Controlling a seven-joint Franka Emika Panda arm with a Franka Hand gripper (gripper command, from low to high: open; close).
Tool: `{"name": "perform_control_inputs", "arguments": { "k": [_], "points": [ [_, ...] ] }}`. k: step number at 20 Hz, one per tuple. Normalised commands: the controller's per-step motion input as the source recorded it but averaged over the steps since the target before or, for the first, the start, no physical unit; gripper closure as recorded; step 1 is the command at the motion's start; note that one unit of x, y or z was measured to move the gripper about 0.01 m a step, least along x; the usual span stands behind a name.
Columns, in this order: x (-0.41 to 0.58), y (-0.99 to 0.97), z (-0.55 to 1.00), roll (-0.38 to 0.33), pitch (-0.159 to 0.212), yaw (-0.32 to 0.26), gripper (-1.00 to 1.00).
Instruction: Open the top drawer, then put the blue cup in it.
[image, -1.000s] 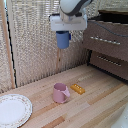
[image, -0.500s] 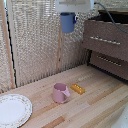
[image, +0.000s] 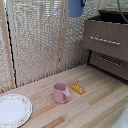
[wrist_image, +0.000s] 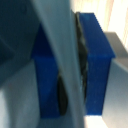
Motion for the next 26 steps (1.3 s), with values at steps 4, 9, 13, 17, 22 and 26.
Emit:
{"name": "perform_control_inputs", "arguments": {
  "k": [4,9,13,17,22,26],
  "points": [
    [-0.025,-0.91,0.84,0.120,0.004,-0.015,1.00],
    [-0.153,-0.91,0.41,0.158,0.026,0.000,1.00],
    [-0.286,-0.91,-0.02,0.159,0.042,-0.011,1.00],
    [-0.296,-0.73,-0.19,0.093,0.054,-0.069,1.00],
    [-0.272,-0.59,-0.31,0.040,0.047,-0.083,1.00],
    [-0.323,-0.17,-0.53,0.006,0.000,-0.075,1.00]
  ]
}}
